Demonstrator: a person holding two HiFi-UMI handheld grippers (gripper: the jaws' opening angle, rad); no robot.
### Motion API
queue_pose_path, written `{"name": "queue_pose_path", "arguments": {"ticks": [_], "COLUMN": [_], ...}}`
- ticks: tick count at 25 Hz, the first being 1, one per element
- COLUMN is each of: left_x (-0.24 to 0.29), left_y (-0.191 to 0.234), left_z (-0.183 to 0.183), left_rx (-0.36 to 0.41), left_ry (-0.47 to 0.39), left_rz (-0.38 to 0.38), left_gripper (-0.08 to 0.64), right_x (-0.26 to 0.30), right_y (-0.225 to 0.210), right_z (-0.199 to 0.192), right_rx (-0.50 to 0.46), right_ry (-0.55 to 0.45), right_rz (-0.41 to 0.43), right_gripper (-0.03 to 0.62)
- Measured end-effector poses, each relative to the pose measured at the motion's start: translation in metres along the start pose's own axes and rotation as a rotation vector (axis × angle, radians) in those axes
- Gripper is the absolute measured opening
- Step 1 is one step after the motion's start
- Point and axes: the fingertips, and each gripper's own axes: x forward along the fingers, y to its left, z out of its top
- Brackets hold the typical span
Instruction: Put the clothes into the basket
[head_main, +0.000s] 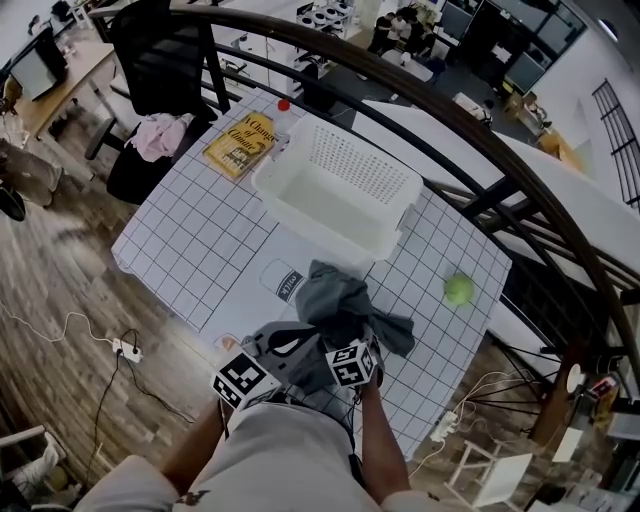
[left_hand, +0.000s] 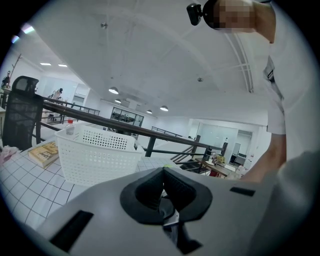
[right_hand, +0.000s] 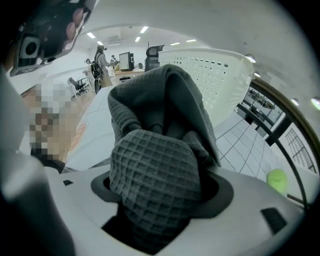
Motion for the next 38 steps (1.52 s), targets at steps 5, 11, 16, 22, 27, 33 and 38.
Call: {"name": "queue_pose_path", "arguments": {"ticks": [5,11,16,22,27,33,38], "left_x": [-0.002,-0.002,0.000,-0.001,-0.004,-0.008,-0.011], "left_y": [0.002,0.001,-0.001,-0.003,-0.008,-0.020,-0.031], "left_z": [0.003,0.006,0.010,0.017,0.029,0.052,0.078], "left_rx": [0.003,0.003,0.005,-0.001,0.016,0.074,0.135], "left_ry": [-0.011,-0.018,-0.023,-0.037,-0.045,-0.054,-0.070], "left_rz": [0.005,0.004,0.005,0.005,0.018,0.048,0.064], "left_gripper": [0.005,0.005,0.005,0.005,0.005,0.005,0.005], "right_x": [-0.023,-0.052,-0.074,-0.104,-0.133,-0.178,-0.212], "right_y": [-0.003,-0.004,-0.001,-0.001,-0.007,-0.023,-0.039], "right_z": [0.019,0.037,0.047,0.062,0.077,0.103,0.129], "right_rx": [0.025,0.055,0.090,0.127,0.130,0.153,0.145], "right_ry": [-0.074,-0.155,-0.246,-0.340,-0.425,-0.566,-0.671], "right_rz": [-0.001,0.005,0.022,0.025,0.020,0.014,0.007], "right_gripper": [0.357,0.357,0.357,0.357,0.357,0.357,0.357]}}
